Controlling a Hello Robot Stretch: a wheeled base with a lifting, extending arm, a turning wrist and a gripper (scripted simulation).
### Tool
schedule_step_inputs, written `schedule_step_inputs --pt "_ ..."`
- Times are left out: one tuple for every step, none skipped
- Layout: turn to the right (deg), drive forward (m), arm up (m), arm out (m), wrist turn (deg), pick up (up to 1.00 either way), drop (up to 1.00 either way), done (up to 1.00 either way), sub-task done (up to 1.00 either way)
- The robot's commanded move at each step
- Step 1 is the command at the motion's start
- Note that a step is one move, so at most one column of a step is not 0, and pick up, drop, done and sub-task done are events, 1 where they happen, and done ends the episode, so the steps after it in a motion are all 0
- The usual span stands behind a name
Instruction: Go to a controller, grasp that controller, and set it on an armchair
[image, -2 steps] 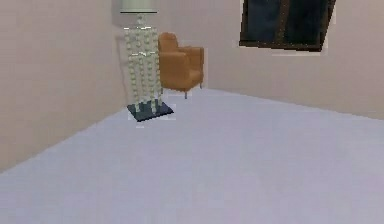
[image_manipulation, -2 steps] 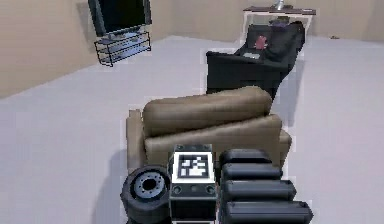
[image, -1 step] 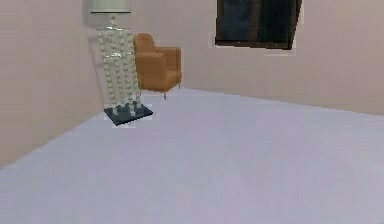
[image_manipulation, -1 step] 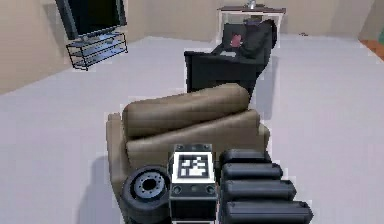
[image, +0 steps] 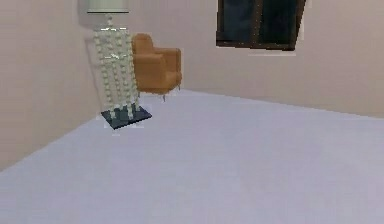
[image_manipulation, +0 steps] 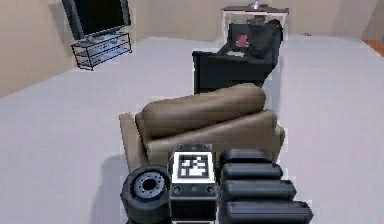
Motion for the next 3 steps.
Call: schedule_step_inputs --pt "21.0 0.0 0.0 0.0 0.0 0.0 0.0 0.0 0.0" --pt "0.0 0.85 0.0 0.0 0.0 0.0 0.0 0.0 0.0" --pt "45.0 0.0 0.0 0.0 0.0 0.0 0.0 0.0 0.0"
